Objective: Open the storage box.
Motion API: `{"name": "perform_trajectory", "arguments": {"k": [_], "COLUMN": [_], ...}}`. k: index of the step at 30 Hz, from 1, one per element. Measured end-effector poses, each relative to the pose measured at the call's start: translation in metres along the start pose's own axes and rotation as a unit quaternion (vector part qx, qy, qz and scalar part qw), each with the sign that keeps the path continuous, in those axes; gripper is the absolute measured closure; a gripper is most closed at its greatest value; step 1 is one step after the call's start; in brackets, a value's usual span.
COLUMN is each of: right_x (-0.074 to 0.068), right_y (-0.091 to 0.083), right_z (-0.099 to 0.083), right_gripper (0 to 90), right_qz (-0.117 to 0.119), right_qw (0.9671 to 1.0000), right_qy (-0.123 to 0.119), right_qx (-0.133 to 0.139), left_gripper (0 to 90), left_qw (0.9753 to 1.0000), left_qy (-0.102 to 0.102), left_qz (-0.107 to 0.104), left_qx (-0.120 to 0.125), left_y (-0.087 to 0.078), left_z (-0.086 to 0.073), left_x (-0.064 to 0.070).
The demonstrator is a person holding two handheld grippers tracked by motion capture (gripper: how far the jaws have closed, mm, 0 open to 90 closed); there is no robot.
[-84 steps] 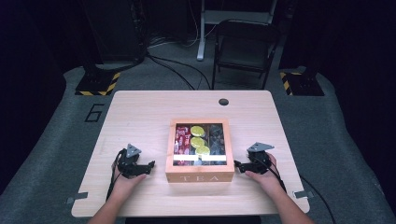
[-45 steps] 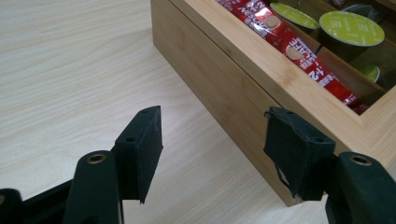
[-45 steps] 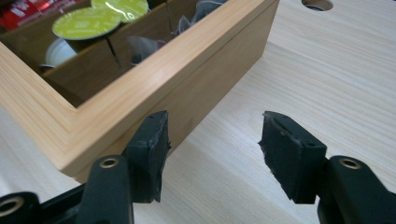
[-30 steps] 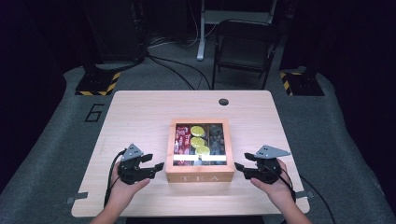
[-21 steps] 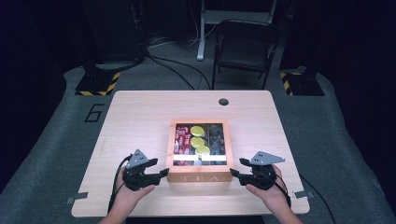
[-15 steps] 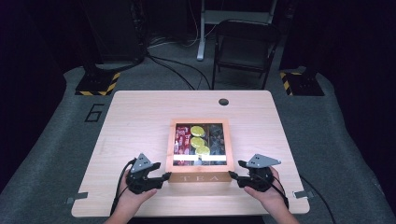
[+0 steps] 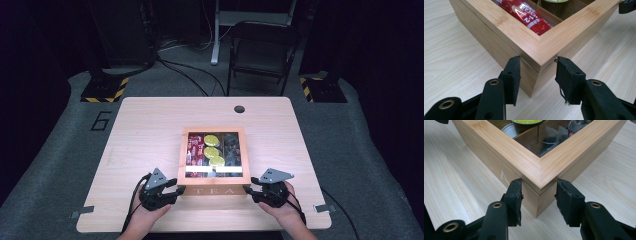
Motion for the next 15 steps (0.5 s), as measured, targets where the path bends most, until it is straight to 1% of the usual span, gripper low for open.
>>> {"name": "perform_trajectory", "arguments": {"k": [1,4,6,7,8,9,10,12,14,15], "right_x": [0.000,0.000,0.000,-0.001,-0.001,-0.001,0.000,-0.001,-0.001,-0.001], "right_y": [0.000,0.000,0.000,0.000,0.000,-0.001,-0.001,-0.002,-0.003,-0.004], "right_z": [0.000,0.000,0.000,0.001,0.002,0.003,0.005,0.008,0.011,0.014], "right_gripper": [56.5,56.8,57.0,57.3,57.8,57.8,57.8,57.4,57.3,57.4], "right_qz": [-0.001,-0.005,-0.007,-0.010,-0.009,-0.012,-0.010,-0.012,-0.018,-0.016], "right_qw": [1.0000,1.0000,1.0000,0.9999,0.9999,0.9999,0.9998,0.9997,0.9995,0.9994], "right_qy": [0.004,0.002,0.002,0.006,0.003,0.005,0.006,0.013,0.012,0.009], "right_qx": [0.004,0.004,0.004,0.006,0.007,0.010,0.015,0.018,0.024,0.028], "left_gripper": [55.0,54.9,54.9,54.9,54.8,54.8,54.9,55.2,54.5,53.7], "left_qw": [1.0000,1.0000,1.0000,0.9999,0.9999,0.9998,0.9999,0.9998,0.9997,0.9995], "left_qy": [-0.001,-0.003,-0.008,-0.008,-0.012,-0.014,-0.005,0.007,0.010,0.012], "left_qz": [-0.002,0.004,0.002,0.002,0.003,0.000,0.002,0.015,0.016,0.020], "left_qx": [-0.002,0.003,0.002,0.005,0.008,0.011,0.010,0.015,0.015,0.021], "left_y": [0.000,0.000,0.000,0.000,0.000,0.000,-0.001,0.000,-0.001,-0.001], "left_z": [0.000,0.001,0.001,0.002,0.003,0.005,0.006,0.011,0.015,0.016], "left_x": [0.000,0.000,0.000,0.000,0.000,0.001,0.001,0.002,0.002,0.002]}}
Point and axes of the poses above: each handheld gripper's, and its own axes: y roughly forward along the jaws, z roughly out of its top, x roughly to its right, the point moved 5 cm from there along y, roughly forward along the jaws, and after that the axes turned 13 degrees about x, right-handed, at the moved point
